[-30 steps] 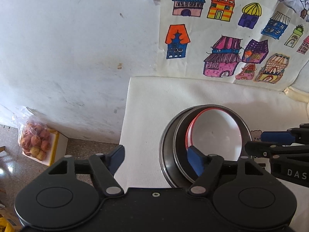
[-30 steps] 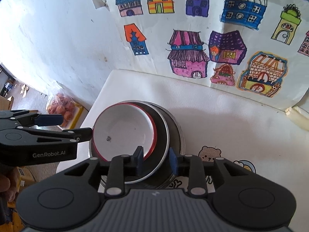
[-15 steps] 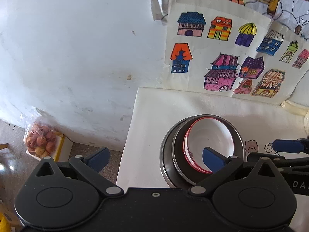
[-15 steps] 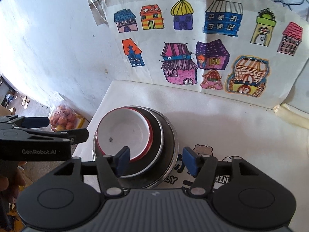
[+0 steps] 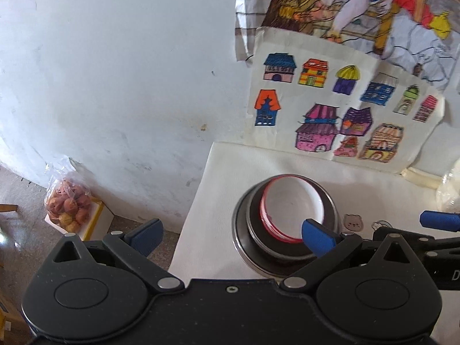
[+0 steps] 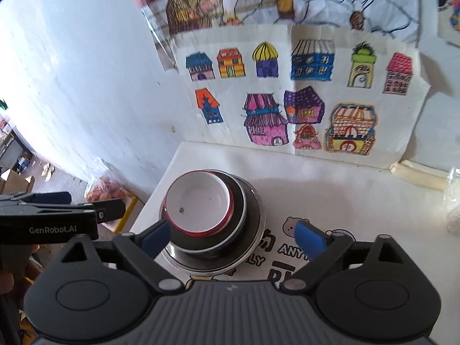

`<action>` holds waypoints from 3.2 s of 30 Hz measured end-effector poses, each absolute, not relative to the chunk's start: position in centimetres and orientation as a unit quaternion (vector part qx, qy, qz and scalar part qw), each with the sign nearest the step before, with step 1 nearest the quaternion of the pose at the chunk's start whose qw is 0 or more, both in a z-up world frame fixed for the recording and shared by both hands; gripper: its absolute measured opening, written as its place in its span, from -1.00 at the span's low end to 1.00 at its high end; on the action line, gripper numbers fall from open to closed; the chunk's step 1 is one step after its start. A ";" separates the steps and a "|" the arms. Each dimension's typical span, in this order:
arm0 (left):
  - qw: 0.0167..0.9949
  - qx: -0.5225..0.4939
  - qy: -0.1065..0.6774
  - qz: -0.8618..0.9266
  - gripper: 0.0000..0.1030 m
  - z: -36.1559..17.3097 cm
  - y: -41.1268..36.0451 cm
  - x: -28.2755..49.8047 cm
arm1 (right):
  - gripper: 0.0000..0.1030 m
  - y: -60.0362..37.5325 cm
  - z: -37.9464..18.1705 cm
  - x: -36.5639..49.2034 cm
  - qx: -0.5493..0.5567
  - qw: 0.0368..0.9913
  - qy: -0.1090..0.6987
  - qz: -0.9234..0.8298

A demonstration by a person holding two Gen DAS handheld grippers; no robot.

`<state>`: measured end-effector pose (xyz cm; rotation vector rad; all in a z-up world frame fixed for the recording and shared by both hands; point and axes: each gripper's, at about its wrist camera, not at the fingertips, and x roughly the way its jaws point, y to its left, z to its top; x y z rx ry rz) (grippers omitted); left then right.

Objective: Organize plates and bowls

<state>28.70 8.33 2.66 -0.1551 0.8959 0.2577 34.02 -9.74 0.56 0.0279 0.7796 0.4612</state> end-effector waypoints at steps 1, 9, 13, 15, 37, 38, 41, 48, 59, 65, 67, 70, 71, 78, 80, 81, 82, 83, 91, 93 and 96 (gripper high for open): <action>0.892 -0.075 0.429 0.124 0.99 2.8 8.0 28.2 | 0.94 -10.0 0.7 33.6 0.015 0.901 0.373 0.223; 0.902 -0.081 0.405 0.128 0.99 4.2 5.9 24.3 | 0.99 -11.7 2.1 29.7 0.014 0.914 0.343 0.215; 0.906 -0.086 0.393 0.134 0.99 4.7 5.3 22.3 | 0.99 -12.6 2.7 27.9 0.014 0.920 0.329 0.213; 0.908 -0.087 0.387 0.137 0.99 5.0 5.1 21.2 | 0.99 -12.8 2.8 26.9 0.013 0.922 0.324 0.213; 0.919 -0.091 0.360 0.134 0.99 6.6 5.0 13.5 | 1.00 -12.9 3.3 19.5 0.037 0.933 0.296 0.203; 0.919 -0.091 0.360 0.132 0.99 6.5 5.1 13.4 | 1.00 -12.8 3.3 19.3 0.036 0.933 0.297 0.200; 0.921 -0.089 0.360 0.121 0.98 6.2 5.5 13.2 | 1.00 -12.5 2.9 18.9 0.035 0.934 0.300 0.189; 0.928 -0.079 0.356 0.079 0.98 5.3 7.0 13.1 | 1.00 -11.5 2.5 17.7 0.038 0.942 0.296 0.152; 0.940 -0.044 0.337 -0.005 0.98 4.4 10.1 12.7 | 1.00 -9.0 2.0 14.9 0.062 0.952 0.289 0.079; 0.943 0.004 0.333 0.003 0.98 3.7 11.3 12.2 | 1.00 -6.9 0.8 12.8 0.064 0.958 0.275 0.051; 0.943 0.008 0.332 -0.009 0.98 3.5 11.7 12.0 | 1.00 -6.2 0.5 12.1 0.063 0.959 0.274 0.042; 0.942 0.003 0.334 -0.025 0.98 3.1 12.2 11.6 | 1.00 -5.4 0.2 11.4 0.067 0.959 0.275 0.030; 0.942 0.002 0.335 -0.027 0.98 3.0 12.4 11.5 | 1.00 -5.2 0.1 11.2 0.066 0.959 0.275 0.026; 0.934 -0.014 0.357 -0.012 0.98 1.6 13.3 11.2 | 1.00 -4.7 -0.6 9.9 0.059 0.956 0.286 -0.002; 0.934 -0.014 0.358 -0.016 0.98 1.4 13.3 11.1 | 1.00 -4.7 -0.9 9.5 0.058 0.955 0.290 -0.010; 0.934 -0.014 0.357 -0.018 0.98 1.4 13.3 11.1 | 1.00 -4.7 -1.1 9.4 0.058 0.954 0.293 -0.013; 0.934 -0.014 0.356 -0.021 0.98 1.4 13.2 11.2 | 1.00 -4.7 -1.2 9.3 0.058 0.954 0.295 -0.015; 0.934 -0.013 0.355 -0.023 0.98 1.4 13.2 11.2 | 1.00 -4.7 -1.3 9.2 0.057 0.953 0.297 -0.016; 0.934 -0.009 0.356 -0.030 0.98 1.3 13.1 11.3 | 1.00 -4.7 -1.8 9.5 0.063 0.950 0.306 -0.019; 0.934 -0.015 0.355 -0.028 0.98 1.3 13.3 11.4 | 1.00 -4.6 -1.8 9.7 0.062 0.950 0.307 -0.017; 0.935 -0.027 0.352 -0.025 0.98 1.3 13.7 11.4 | 1.00 -4.4 -1.8 10.0 0.061 0.949 0.308 -0.016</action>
